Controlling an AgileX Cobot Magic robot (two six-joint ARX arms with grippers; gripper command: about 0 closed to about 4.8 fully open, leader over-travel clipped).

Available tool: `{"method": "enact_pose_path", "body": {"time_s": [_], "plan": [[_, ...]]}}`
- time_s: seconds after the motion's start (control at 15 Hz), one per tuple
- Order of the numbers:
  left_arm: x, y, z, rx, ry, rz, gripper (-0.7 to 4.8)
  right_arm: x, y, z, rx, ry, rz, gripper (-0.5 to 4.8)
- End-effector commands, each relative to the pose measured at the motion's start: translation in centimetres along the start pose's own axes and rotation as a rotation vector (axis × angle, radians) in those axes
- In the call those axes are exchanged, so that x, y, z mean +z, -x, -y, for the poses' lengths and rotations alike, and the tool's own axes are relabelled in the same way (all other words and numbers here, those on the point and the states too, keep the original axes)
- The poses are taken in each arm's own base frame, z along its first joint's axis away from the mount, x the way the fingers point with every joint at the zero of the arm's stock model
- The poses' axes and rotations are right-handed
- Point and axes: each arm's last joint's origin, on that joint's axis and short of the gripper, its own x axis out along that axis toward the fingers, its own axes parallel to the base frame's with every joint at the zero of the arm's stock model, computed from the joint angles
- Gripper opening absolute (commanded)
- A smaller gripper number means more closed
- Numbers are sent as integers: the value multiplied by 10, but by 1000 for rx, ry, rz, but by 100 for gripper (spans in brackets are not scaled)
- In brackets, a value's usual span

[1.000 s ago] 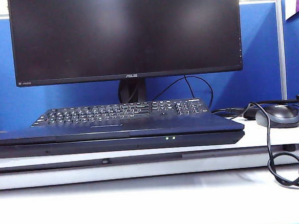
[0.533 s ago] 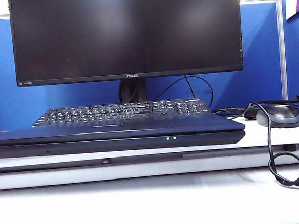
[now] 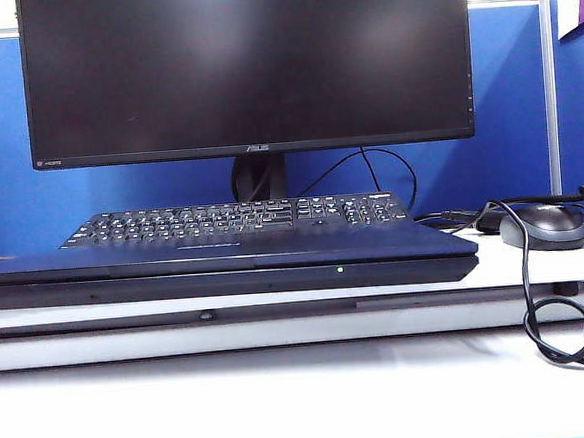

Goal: Close the lid of the black laptop.

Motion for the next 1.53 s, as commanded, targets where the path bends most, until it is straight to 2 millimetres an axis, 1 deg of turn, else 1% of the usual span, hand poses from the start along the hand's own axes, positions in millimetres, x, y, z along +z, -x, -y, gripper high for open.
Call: {"method": "enact_pose_path", "body": {"time_s": [0.07, 0.27, 0.47, 0.6, 0.73, 1.0, 1.2, 1.53], "plan": [[1, 0, 0, 1, -2, 15, -3, -1, 0, 0, -2, 28, 6, -1], [1, 0, 0, 1, -2, 15, -3, -2, 0, 0, -5, 26, 1, -1], [1, 0, 0, 1, -2, 15, -3, -6, 0, 1, -26, 22, -43, -1], [1, 0, 0, 1, -2, 15, -3, -13, 1, 6, -181, -15, -105, -1], [1, 0, 0, 1, -2, 15, -3, -18, 1, 5, -241, -32, -149, -1], [1, 0, 0, 1, -2, 15, -3, -22, -2, -5, -172, -46, -186, -1], [1, 0, 0, 1, -2, 16, -3, -23, -1, -3, -254, -44, -188, -1], [1, 0, 0, 1, -2, 16, -3, -24, -1, -1, -307, -39, -197, -1]]}}
